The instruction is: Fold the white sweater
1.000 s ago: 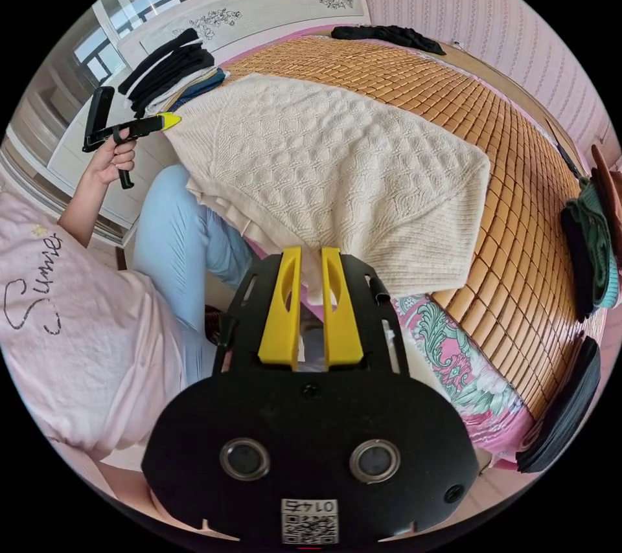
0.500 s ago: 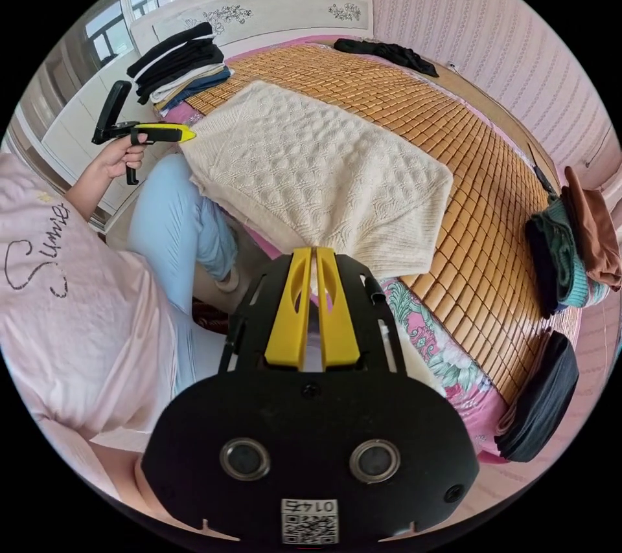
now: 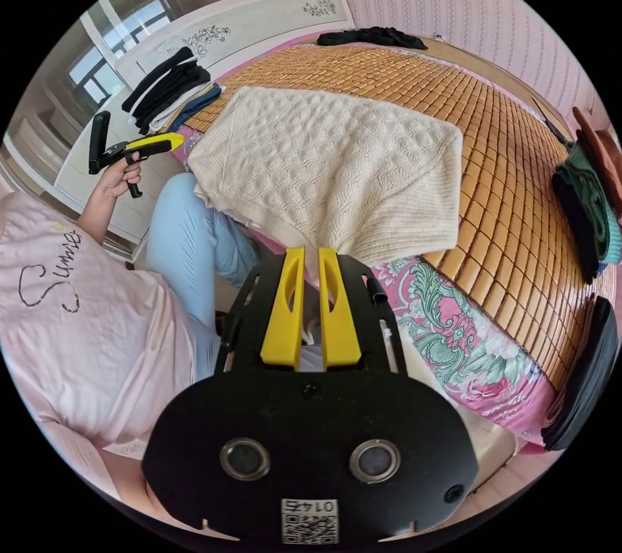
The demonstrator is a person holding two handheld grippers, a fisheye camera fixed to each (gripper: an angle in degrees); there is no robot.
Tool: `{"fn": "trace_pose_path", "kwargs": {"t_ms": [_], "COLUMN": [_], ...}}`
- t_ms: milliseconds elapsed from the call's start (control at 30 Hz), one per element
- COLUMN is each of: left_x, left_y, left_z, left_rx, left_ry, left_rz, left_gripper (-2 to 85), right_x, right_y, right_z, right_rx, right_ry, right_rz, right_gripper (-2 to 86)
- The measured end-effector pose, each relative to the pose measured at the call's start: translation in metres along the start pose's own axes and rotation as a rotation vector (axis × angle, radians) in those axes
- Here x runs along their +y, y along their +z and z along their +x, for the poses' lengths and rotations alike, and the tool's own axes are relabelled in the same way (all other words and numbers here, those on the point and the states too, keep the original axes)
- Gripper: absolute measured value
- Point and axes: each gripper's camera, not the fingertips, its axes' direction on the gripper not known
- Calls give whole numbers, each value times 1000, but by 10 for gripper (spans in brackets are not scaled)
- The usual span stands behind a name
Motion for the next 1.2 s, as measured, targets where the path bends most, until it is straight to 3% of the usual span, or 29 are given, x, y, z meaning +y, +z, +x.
{"fn": "trace_pose_path", "kwargs": {"t_ms": [167, 333, 400, 433, 533, 667, 833, 933, 1033, 1067, 1200], "left_x": [-58, -90, -81, -76, -62, -54, -57, -76, -94, -95, -95], "left_y": [41, 126, 175, 181, 188, 168, 159, 201, 264, 298, 315], "left_z": [42, 45, 32, 31, 21, 23, 85, 138, 175, 186, 195], "left_rx": [-2, -249, -207, -202, -155, -128, -23, 49, 46, 31, 24], "left_ry": [131, 98, 77, 84, 41, -5, 162, 283, 344, 385, 416], "left_rz": [71, 29, -112, -102, -55, -3, 68, 69, -19, -141, -170], "left_gripper": [27, -4, -8, -9, -10, -10, -10, -9, -8, -9, -6], "right_x": [-78, -196, -227, -243, -246, -199, -125, -94, -69, -50, 21], "right_y": [-17, -9, 14, 48, 42, -26, -16, -21, -52, -69, -111], "right_z": [-12, 1, 14, 26, 45, 31, -11, -8, -3, 4, 40], "right_rx": [23, 147, 203, 178, 115, 36, -89, -53, -39, -45, -41], "right_ry": [-131, -118, -93, -92, -55, -87, -132, -66, -2, 40, 243], "right_rz": [142, 135, 59, -102, -76, 99, -32, 112, 199, 260, 385], "right_gripper": [3, -3, -4, -4, -4, -4, -2, -1, 3, 6, 46]}}
